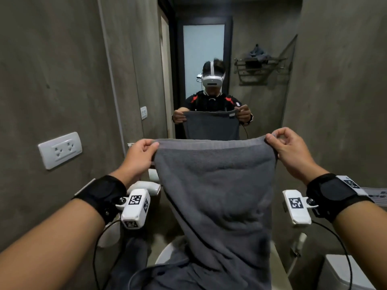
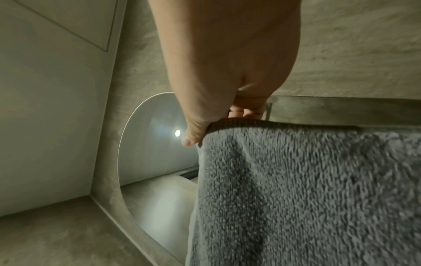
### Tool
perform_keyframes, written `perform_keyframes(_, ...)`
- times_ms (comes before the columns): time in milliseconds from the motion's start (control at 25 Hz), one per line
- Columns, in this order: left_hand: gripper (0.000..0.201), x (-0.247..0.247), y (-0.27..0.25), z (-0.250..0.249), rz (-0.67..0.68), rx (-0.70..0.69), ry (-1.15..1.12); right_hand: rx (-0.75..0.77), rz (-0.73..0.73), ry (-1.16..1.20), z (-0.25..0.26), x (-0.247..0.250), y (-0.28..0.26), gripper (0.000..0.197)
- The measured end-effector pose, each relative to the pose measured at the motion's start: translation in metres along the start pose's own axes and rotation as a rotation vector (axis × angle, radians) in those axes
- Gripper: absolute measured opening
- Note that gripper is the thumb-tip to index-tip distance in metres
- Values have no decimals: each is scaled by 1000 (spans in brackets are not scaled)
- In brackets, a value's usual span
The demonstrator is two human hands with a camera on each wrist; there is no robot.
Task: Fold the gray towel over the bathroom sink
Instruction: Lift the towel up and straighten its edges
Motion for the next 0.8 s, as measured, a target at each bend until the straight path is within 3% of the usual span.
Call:
perform_keyframes(120, 11, 11, 2, -12, 44, -18, -20, -129, 86, 87, -9, 5, 1, 27)
perform_keyframes(240, 25, 17, -11, 0, 179, 14, 40, -292, 274, 94, -23, 7, -10, 46)
perform_keyframes(360, 26, 25, -17, 15, 228, -4, 293, -392, 429, 66, -34, 7, -25, 30)
perform_keyframes(440, 28, 31, -16, 17, 191, -74, 532, -368, 415, 16, -35, 5, -30, 19)
perform_keyframes(560, 33, 30, -6, 2, 137, -105, 861, -173, 222, -301, -16, -1, -23, 16)
perform_keyframes(640, 34, 20, 13, -16, 132, -11, 755, -131, 117, -308, 8, -9, -9, 19)
perform_keyframes(720, 34, 6, 38, -46, 58, 178, 377, -186, 90, -79, 43, -17, 14, 19)
perform_keyframes(800, 30, -5, 71, -98, -9, 249, 73, -201, 76, 177, 94, -22, 43, 19)
Point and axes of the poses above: each hand's wrist, its own y-axis towards the middle knuckle, its own x-axis out of the back of the hand, z = x × y, the point moved 4 cm from there along y, towards the middle knuckle, and after that the axes turned 7 degrees about -x, right-handed, at the moved point
